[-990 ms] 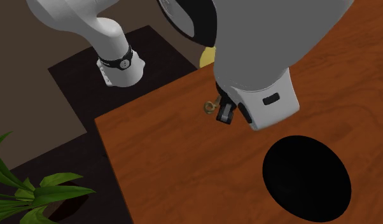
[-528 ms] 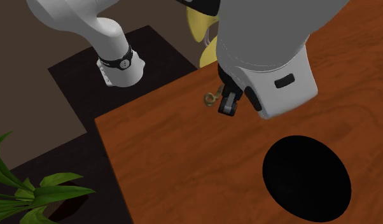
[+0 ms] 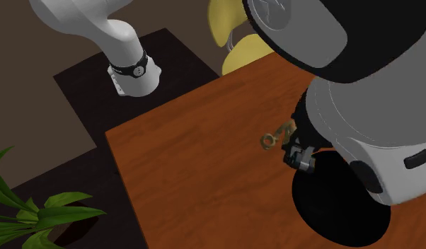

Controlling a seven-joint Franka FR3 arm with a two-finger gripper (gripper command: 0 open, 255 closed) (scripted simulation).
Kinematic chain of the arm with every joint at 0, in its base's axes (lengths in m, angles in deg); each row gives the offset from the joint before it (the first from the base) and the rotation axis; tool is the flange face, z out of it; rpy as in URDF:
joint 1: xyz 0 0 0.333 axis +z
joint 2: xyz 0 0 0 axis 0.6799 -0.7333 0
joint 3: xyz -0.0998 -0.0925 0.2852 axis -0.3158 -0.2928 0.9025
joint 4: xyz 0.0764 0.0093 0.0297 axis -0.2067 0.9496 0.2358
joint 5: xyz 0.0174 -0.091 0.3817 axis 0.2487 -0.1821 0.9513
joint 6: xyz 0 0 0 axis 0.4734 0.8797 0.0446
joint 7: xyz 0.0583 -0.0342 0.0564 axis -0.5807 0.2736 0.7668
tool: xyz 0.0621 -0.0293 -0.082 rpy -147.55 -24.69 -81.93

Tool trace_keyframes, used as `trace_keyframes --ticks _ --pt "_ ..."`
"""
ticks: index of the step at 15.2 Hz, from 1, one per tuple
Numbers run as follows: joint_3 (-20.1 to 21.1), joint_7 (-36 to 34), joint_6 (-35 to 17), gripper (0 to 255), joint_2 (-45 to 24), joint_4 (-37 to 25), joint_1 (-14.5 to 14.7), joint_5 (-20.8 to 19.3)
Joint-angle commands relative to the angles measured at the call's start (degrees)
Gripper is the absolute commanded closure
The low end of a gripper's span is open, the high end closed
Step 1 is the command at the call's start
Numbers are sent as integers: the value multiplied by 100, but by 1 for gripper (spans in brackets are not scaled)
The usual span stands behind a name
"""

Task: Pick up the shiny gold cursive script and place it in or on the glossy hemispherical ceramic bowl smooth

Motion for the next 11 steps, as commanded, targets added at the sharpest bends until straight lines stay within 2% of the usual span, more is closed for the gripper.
trace_keyframes --ticks 1,5,10,11 --pt "-25 9 202 255 -482 -674 -34 -7" --pt "-41 -15 608 255 -1438 -2030 -94 -6" --pt "-32 -113 1324 255 -2755 -4065 -193 -6" --pt "-31 -98 1251 255 -2758 -3995 -191 -4"
